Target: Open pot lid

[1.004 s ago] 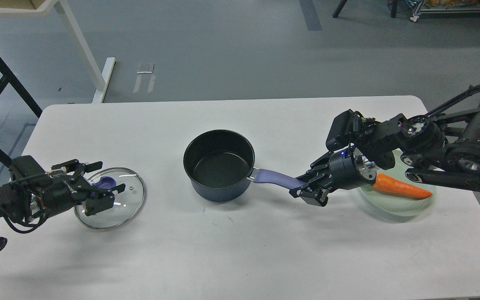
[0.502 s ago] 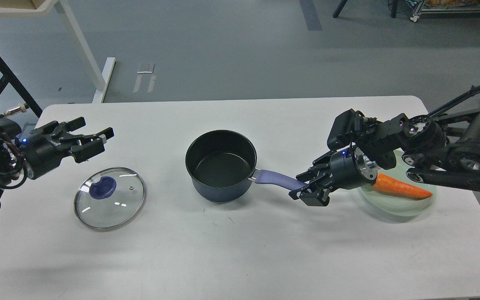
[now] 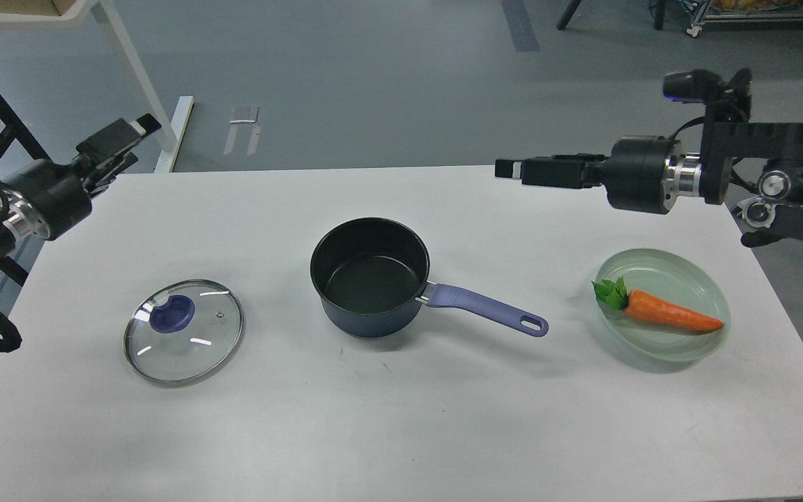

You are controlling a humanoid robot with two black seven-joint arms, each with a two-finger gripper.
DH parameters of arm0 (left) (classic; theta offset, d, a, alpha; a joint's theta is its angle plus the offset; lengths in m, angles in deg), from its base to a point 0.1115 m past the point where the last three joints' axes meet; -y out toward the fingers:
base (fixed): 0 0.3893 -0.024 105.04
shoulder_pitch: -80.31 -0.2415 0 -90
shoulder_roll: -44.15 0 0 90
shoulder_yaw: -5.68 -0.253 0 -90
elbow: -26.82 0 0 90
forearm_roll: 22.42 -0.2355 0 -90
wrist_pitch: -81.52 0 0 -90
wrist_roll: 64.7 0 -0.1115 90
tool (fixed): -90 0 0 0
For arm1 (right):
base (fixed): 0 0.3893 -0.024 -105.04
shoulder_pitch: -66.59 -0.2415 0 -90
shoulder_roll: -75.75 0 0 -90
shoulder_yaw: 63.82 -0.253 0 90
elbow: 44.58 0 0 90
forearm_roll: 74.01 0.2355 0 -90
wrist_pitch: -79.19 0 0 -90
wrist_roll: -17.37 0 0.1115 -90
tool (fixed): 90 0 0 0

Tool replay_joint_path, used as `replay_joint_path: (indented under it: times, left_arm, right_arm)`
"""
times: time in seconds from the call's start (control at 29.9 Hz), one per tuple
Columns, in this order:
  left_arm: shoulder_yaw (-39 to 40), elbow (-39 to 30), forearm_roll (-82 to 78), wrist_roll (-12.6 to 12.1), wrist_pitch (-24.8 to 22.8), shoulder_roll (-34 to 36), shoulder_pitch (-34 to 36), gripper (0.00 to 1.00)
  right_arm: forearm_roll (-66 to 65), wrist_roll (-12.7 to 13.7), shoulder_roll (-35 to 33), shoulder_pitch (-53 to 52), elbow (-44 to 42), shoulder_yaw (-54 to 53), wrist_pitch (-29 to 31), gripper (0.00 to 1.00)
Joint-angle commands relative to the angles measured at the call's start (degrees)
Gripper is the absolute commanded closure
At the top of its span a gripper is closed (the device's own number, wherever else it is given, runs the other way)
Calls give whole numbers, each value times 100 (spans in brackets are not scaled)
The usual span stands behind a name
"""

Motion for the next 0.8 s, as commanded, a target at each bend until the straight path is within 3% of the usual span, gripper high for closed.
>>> replay_joint_path:
  times: [0.0,0.2,0.37,0.54,0.77]
  left_arm:
    - [-1,93,1466,1,-91,-180,-48,1]
    - [34,541,2382,1,-318,-909,-469,1]
    - [700,823,2558,1,-1188,-1471,-970,1]
    - [1202,885,2567,1,-1295,-1911,-1190,1]
    - [1273,928,2567,1,-1374,-2000,-1208,1]
  right_arm:
    - [1336,0,-262,1043,-46,-1161,-13,2]
    - [3129,0,-166,3029,-125,-2884,31,1]
    - [3430,0,361,4419,-450,-4150,451,1]
    - [3430,0,923,4842,-977,-4662,1524,1]
    - [3430,0,1320,5036,-1118,-4935,1560,1]
